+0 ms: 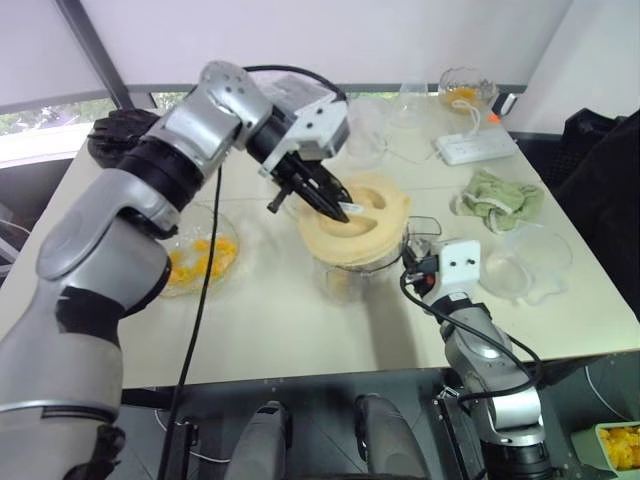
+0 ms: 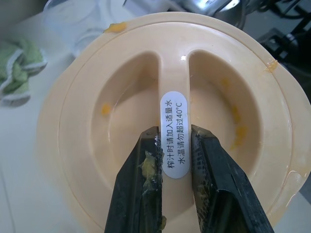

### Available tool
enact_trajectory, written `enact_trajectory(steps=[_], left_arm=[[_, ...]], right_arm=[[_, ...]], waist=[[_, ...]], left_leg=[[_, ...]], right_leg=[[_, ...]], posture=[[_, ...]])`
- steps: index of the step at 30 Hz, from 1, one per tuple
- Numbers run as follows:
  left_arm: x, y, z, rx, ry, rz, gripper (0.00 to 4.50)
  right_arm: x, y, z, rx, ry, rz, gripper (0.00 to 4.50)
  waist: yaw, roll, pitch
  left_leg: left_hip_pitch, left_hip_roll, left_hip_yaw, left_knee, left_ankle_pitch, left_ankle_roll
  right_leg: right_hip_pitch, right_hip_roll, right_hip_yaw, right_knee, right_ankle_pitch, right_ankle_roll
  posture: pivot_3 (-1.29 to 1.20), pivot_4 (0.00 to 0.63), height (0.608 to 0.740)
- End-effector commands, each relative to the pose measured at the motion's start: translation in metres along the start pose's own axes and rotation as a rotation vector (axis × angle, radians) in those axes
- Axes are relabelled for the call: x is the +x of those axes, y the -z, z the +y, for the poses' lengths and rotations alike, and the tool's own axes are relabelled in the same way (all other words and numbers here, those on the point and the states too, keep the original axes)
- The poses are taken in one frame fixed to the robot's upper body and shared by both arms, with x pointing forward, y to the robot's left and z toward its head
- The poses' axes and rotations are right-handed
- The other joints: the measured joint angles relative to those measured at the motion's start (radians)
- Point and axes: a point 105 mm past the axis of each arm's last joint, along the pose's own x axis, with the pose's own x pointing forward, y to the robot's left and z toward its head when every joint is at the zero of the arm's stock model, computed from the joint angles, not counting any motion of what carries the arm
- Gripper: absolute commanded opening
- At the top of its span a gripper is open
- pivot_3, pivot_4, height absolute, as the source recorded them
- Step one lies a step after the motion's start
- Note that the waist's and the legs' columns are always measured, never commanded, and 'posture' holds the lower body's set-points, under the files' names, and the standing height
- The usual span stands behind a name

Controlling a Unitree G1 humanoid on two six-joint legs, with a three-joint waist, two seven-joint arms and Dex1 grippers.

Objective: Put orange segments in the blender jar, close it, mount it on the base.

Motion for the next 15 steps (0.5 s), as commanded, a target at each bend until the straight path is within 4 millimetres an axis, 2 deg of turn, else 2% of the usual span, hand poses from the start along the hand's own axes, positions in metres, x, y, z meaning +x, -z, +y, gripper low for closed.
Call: enact_trajectory(steps=[1,10,15], left_arm=[[0.007,-0.001,-0.004,0.029,0.04,0.002,0.26],[0.017,0.022,0.009,0.015,0.002,0.074,0.26],[0.018,0.022,0.02,-0.004,-0.046,0.066,0.26]], right_arm=[[-0.002,0.006,-0.002,-0.014,0.016,0.025,0.9],[-0.005,0.005,-0.004,-0.01,0.041,0.021,0.9],[-0.009,0.006,-0.005,-0.009,0.056,0.026,0.9]], waist=[[0.0,0.0,0.0],[0.008,0.0,-0.003],[0.011,-0.001,-0.004]], left_leg=[[0.0,0.0,0.0,0.0,0.0,0.0],[0.002,0.0,0.0,0.002,0.0,0.0],[0.002,0.0,0.0,0.003,0.0,0.0]], right_leg=[[0.0,0.0,0.0,0.0,0.0,0.0],[0.004,0.0,0.0,-0.001,-0.001,-0.001],[0.006,0.0,0.0,-0.001,-0.005,0.001]], posture=[[0.0,0.15,0.74],[0.0,0.15,0.74],[0.0,0.15,0.74]])
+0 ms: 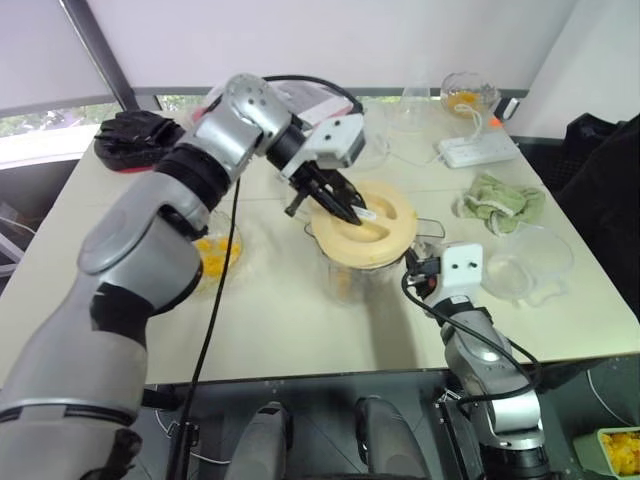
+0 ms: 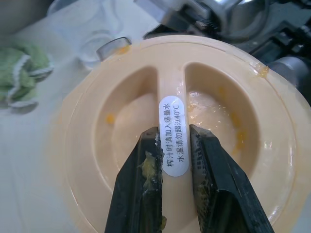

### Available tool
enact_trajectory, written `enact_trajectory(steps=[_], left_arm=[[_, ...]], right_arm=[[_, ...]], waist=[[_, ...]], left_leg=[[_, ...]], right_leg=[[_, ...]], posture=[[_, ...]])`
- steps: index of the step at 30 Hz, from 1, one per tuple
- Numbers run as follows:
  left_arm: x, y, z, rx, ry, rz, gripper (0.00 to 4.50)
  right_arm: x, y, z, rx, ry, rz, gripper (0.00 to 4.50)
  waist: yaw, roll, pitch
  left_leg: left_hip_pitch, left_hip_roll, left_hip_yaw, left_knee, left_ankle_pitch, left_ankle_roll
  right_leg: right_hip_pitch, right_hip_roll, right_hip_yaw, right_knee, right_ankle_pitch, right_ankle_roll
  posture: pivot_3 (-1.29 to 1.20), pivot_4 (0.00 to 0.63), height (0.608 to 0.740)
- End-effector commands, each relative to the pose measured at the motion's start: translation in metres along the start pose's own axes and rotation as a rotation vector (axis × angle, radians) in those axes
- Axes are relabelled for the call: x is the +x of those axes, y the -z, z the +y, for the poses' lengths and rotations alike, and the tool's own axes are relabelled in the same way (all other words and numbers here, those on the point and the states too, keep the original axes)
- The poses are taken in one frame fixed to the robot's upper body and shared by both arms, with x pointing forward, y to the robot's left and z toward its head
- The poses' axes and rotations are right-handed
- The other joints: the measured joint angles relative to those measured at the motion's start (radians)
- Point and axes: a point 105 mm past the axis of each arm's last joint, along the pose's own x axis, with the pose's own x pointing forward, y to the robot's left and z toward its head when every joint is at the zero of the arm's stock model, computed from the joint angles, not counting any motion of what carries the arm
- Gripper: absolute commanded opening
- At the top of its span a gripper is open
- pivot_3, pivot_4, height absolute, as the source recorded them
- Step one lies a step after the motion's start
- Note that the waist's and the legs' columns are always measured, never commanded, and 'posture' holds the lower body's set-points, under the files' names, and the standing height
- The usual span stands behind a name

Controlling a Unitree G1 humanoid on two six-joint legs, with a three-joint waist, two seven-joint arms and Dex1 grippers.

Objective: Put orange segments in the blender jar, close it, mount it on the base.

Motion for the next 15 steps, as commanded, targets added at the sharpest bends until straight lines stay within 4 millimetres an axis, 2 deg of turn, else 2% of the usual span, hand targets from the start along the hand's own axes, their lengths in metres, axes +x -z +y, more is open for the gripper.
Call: enact_trajectory(steps=[1,8,15], left_arm=[[-0.005,0.006,0.005,-0.034,-0.039,0.023,0.26],[-0.002,0.012,0.005,-0.089,-0.046,0.027,0.26],[0.002,0.023,-0.006,-0.177,-0.003,0.047,0.26]], right_arm=[[-0.005,0.002,-0.002,-0.019,0.013,0.013,0.9],[-0.006,0.002,-0.001,-0.018,0.019,0.013,0.9],[-0.005,0.003,-0.001,-0.021,0.016,0.015,0.9]], waist=[[0.001,0.0,0.0],[0.016,0.0,0.0],[0.011,0.0,0.0]], left_leg=[[0.0,0.0,0.0,0.0,0.0,0.0],[-0.001,0.0,0.0,0.0,0.0,0.0],[0.0,0.0,0.0,0.001,0.0,0.0]], right_leg=[[0.0,0.0,0.0,0.0,0.0,0.0],[-0.001,0.0,0.0,0.0,0.001,0.001],[0.0,0.0,0.0,0.0,0.001,0.0]], posture=[[0.0,0.15,0.74],[0.0,0.15,0.74],[0.0,0.15,0.74]])
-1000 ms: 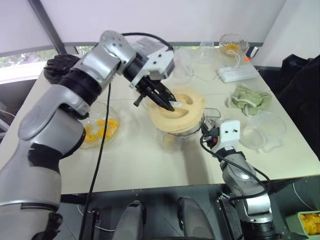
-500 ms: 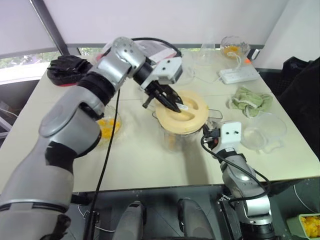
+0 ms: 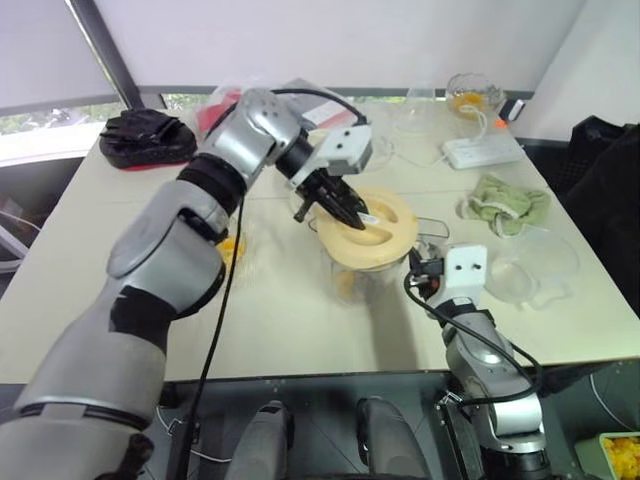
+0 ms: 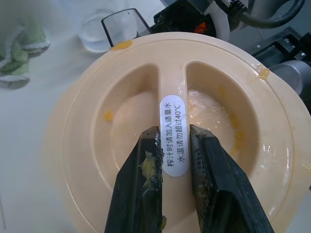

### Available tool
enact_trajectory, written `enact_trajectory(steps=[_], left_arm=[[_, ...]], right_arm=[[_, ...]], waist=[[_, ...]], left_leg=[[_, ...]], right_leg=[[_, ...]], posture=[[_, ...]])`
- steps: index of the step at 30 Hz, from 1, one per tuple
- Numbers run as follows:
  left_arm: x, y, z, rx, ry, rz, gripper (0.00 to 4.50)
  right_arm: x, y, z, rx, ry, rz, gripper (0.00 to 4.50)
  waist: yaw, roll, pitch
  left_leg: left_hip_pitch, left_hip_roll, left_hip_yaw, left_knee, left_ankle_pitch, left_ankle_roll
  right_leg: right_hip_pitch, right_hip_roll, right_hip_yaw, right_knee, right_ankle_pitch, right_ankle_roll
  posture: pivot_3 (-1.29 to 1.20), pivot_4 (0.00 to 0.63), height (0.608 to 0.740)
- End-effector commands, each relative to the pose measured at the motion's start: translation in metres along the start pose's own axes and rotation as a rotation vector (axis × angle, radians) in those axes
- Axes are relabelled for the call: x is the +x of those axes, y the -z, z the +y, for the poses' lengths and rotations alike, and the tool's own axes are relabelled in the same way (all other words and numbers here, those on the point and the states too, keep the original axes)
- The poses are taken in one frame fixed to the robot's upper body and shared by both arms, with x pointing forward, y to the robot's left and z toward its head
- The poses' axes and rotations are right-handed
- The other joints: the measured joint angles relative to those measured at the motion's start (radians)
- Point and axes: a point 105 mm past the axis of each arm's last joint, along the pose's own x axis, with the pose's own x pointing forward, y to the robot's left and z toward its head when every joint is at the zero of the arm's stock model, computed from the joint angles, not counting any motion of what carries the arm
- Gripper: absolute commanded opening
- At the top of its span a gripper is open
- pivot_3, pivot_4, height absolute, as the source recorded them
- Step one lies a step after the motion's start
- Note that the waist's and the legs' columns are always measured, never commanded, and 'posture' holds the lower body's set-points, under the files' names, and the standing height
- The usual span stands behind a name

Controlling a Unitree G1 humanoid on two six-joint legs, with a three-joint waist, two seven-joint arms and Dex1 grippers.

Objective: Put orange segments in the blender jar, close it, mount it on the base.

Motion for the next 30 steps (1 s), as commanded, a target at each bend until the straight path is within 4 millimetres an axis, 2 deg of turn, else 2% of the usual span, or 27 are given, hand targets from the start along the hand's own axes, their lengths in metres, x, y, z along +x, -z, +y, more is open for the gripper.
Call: enact_trajectory(steps=[1,5,12,16,20,30], left_arm=[[-0.002,0.017,-0.006,-0.092,0.009,0.049,0.26],[0.0,0.018,0.001,-0.128,-0.056,0.064,0.26],[-0.004,0.012,0.02,-0.321,-0.306,0.038,0.26],[-0.01,0.014,0.019,-0.427,-0.409,0.024,0.26],[-0.013,0.016,0.012,-0.463,-0.484,0.029,0.26],[-0.027,0.015,0.0,-0.446,-0.591,0.009,0.26]], right_arm=[[-0.004,0.003,0.0,-0.024,0.0,0.015,0.9],[-0.004,0.003,0.002,-0.023,-0.005,0.016,0.9],[-0.001,0.006,0.01,-0.012,-0.025,0.02,0.9],[0.003,0.007,0.016,-0.008,-0.048,0.019,0.9],[0.006,0.008,0.019,-0.006,-0.077,0.02,0.9],[0.021,0.004,0.026,-0.032,-0.167,0.007,0.9]], waist=[[-0.001,0.0,0.0],[0.0,0.0,0.0],[0.007,0.001,-0.001],[0.006,0.001,-0.001],[0.005,0.001,-0.001],[-0.014,0.001,-0.001]], left_leg=[[0.0,0.0,0.0,0.0,0.0,0.0],[0.0,0.0,0.0,0.0,0.0,0.0],[0.001,0.0,0.0,0.0,0.0,0.0],[0.006,0.0,-0.001,0.0,0.0,0.0],[0.013,0.0,-0.001,-0.001,0.0,0.0],[0.016,0.001,0.0,-0.004,0.0,0.0]], right_leg=[[0.0,0.0,0.0,0.0,0.0,0.0],[0.0,0.0,0.0,0.0,0.001,-0.001],[0.002,0.0,0.0,0.0,-0.001,0.002],[0.007,0.0,0.0,-0.001,-0.002,0.002],[0.013,0.0,0.0,-0.001,-0.003,0.002],[0.014,0.0,0.0,-0.001,-0.003,0.001]], posture=[[0.0,0.15,0.74],[0.0,0.15,0.74],[0.0,0.15,0.74],[0.0,0.15,0.74],[0.0,0.15,0.74],[0.0,0.15,0.74]])
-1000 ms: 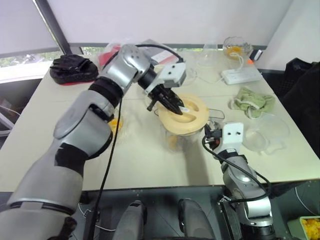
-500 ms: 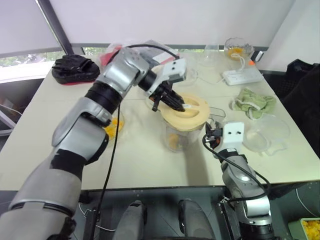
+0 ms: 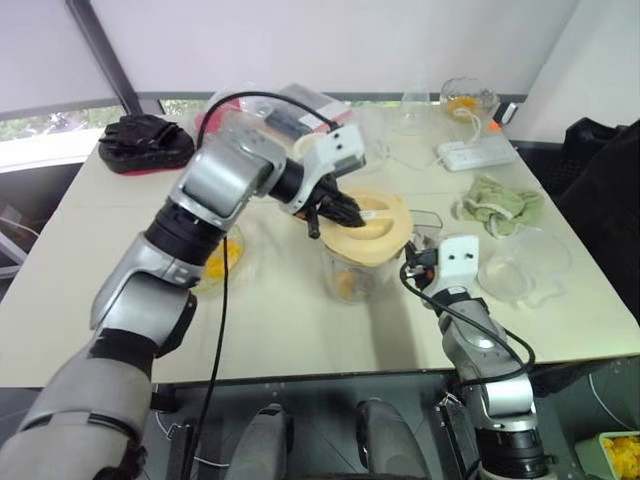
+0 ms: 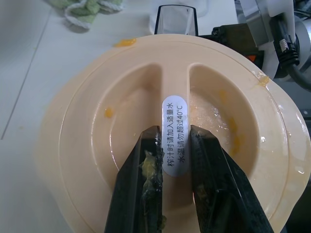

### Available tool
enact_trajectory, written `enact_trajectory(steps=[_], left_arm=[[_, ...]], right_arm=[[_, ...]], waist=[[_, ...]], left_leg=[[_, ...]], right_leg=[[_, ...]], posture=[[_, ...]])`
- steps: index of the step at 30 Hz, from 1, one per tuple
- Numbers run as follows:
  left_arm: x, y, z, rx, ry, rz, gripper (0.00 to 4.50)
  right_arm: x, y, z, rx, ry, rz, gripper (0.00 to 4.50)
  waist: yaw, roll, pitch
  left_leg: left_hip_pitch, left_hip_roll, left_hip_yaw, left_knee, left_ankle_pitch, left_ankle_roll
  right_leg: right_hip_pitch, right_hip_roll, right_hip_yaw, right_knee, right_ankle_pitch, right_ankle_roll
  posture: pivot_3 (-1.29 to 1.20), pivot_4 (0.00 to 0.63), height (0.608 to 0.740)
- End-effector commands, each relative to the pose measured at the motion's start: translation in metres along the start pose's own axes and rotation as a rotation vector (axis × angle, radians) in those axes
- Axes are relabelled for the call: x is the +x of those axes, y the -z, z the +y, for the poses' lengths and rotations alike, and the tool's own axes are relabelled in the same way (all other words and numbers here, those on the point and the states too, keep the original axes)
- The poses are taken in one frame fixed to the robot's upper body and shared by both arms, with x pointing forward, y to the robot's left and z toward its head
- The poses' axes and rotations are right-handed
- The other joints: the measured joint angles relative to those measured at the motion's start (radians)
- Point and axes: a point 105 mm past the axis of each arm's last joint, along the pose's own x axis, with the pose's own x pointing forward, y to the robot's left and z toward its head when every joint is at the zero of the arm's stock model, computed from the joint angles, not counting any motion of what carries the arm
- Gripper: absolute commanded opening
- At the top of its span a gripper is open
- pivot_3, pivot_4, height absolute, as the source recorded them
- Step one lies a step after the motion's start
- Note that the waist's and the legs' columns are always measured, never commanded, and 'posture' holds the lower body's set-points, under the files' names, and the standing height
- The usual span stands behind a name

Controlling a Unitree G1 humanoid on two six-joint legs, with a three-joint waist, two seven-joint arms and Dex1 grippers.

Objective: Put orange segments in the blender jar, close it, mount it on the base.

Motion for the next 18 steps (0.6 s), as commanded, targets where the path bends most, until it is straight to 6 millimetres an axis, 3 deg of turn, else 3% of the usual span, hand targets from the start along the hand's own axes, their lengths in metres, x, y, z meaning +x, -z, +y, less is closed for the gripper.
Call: enact_trajectory(steps=[1,2,3,4,9,15,18], left_arm=[[-0.02,0.003,0.026,-0.015,-0.212,-0.016,0.26],[-0.022,0.003,0.026,-0.018,-0.213,-0.027,0.26],[-0.023,0.0,0.025,-0.001,-0.211,-0.05,1.31],[-0.023,-0.004,0.023,0.019,-0.207,-0.078,1.63],[-0.034,-0.031,0.005,0.091,-0.147,-0.289,4.24],[-0.063,-0.064,0.0,0.02,-0.172,-0.603,4.24],[-0.077,-0.064,0.011,-0.056,-0.277,-0.7,4.24]], right_arm=[[0.002,0.003,0.025,-0.01,-0.125,0.007,0.9],[0.004,0.002,0.026,-0.012,-0.131,0.005,0.9],[0.005,0.002,0.026,-0.015,-0.139,0.005,0.9],[0.006,0.002,0.026,-0.018,-0.146,0.004,0.9],[0.007,0.003,0.026,-0.027,-0.162,0.007,0.9],[0.007,0.006,0.027,-0.031,-0.179,0.02,0.9],[0.008,0.007,0.026,-0.033,-0.183,0.021,0.9]], waist=[[-0.006,0.0,0.0],[-0.009,0.0,0.0],[-0.014,0.0,0.0],[-0.016,0.0,0.0],[-0.016,0.0,0.0],[-0.017,0.0,0.0],[-0.021,0.0,0.0]], left_leg=[[0.0,0.0,0.0,0.0,0.0,0.0],[0.0,0.0,0.0,-0.001,0.0,0.0],[0.0,0.0,0.0,-0.001,0.0,0.0],[0.001,0.0,0.0,-0.001,0.0,0.0],[0.001,0.001,0.0,-0.005,0.001,-0.001],[0.001,0.001,0.0,-0.011,0.001,-0.001],[0.001,0.001,0.0,-0.011,0.001,-0.001]], right_leg=[[0.0,0.0,0.0,0.0,0.0,0.0],[0.0,0.0,0.0,0.0,0.0,0.0],[0.0,0.0,0.0,0.0,0.0,0.0],[0.0,0.0,0.0,0.0,0.0,0.0],[-0.003,0.0,0.0,0.0,0.002,0.0],[-0.006,0.001,0.0,0.0,0.003,-0.005],[-0.006,0.001,0.0,0.0,0.003,-0.005]], posture=[[0.0,0.15,0.74],[0.0,0.15,0.74],[0.0,0.15,0.74],[0.0,0.15,0.74],[0.0,0.15,0.74],[0.0,0.15,0.74],[0.0,0.15,0.74]])
